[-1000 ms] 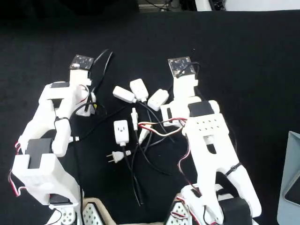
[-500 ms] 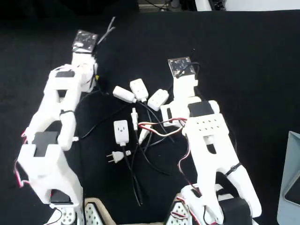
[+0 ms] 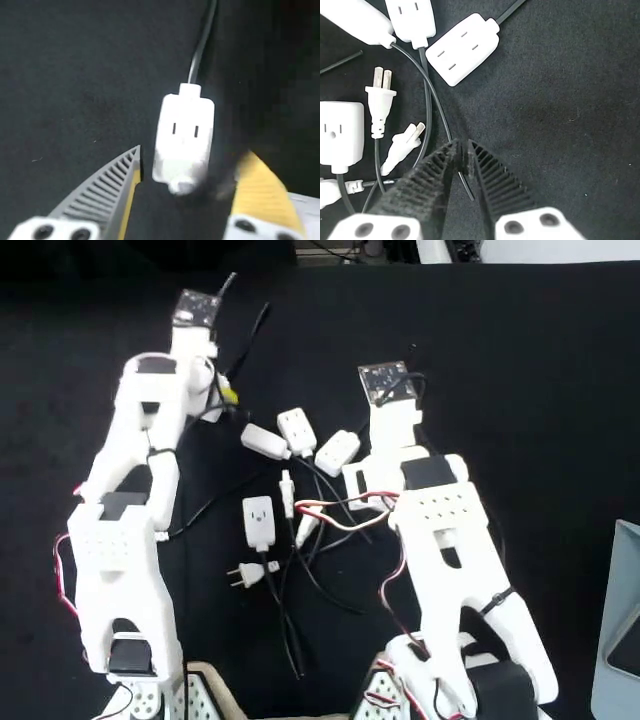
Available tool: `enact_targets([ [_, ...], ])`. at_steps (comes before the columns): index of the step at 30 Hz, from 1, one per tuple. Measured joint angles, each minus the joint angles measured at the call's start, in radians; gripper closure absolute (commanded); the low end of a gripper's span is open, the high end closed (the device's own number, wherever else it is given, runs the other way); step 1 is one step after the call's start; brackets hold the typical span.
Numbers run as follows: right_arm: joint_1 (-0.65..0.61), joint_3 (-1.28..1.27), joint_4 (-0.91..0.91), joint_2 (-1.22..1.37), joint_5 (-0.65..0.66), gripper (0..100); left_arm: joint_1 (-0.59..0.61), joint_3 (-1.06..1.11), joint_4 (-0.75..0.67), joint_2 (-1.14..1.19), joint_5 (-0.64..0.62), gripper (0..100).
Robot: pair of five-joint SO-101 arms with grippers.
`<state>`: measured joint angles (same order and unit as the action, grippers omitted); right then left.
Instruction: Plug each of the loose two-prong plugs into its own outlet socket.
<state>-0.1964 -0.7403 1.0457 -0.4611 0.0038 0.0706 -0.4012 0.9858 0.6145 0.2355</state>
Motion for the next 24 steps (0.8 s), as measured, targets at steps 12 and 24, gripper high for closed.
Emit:
enact_targets([
  [12,0.000,0.000,0.000,0.000,0.000,98.5,0.077,-0.465,0.549,0.000,-0.003,69],
  [24,0.000,0.000,0.000,0.000,0.000,98.5,0.094,-0.606,0.766,-0.098,-0.015,76],
])
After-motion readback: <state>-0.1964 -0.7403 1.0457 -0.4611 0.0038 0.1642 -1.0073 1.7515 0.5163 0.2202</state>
